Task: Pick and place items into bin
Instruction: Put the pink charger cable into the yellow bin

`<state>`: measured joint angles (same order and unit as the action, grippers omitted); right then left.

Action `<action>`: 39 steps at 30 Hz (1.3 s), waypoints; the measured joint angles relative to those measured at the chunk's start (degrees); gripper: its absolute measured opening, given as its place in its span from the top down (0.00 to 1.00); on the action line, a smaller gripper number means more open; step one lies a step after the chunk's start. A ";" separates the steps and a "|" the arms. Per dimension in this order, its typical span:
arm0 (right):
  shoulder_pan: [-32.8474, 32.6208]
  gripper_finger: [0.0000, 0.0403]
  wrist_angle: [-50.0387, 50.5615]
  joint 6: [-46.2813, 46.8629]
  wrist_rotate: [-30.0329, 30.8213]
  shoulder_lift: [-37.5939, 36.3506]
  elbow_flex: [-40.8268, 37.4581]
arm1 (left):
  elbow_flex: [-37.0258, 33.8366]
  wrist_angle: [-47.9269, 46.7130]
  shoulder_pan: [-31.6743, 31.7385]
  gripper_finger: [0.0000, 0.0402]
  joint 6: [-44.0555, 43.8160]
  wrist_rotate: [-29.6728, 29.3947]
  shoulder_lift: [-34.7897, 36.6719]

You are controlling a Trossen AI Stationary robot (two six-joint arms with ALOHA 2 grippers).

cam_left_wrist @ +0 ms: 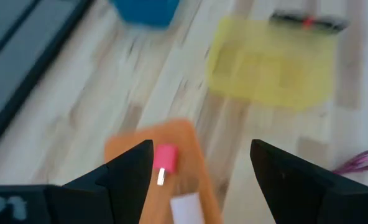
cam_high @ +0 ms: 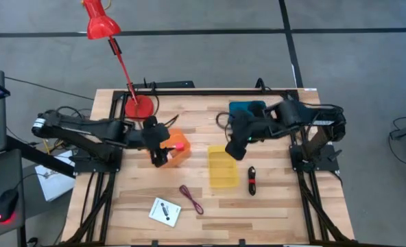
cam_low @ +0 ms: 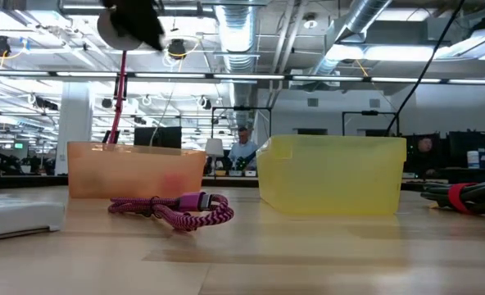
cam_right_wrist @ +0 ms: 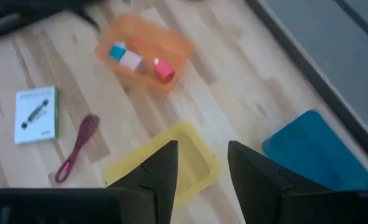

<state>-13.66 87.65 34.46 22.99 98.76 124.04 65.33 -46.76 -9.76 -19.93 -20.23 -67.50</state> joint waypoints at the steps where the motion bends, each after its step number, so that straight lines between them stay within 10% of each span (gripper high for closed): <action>1: -0.94 0.66 -0.04 1.01 0.04 0.00 -1.03 | 0.99 -0.05 -0.53 0.36 0.90 0.02 0.64; 16: -20.42 0.67 2.35 25.28 22.64 -2.80 -9.06 | 1.98 -13.57 -4.27 0.36 -5.70 1.41 2.01; 22: -23.87 0.66 2.35 32.45 26.95 -9.75 -17.30 | 1.98 -5.65 -8.03 0.36 10.45 9.03 -4.57; 39: -24.10 0.67 -9.25 58.09 18.23 -28.36 -57.86 | 1.96 19.80 -16.35 0.36 27.28 21.73 -32.96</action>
<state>-37.76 78.40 92.55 41.22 70.40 66.18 67.29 -26.97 -26.12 7.35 1.51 -100.46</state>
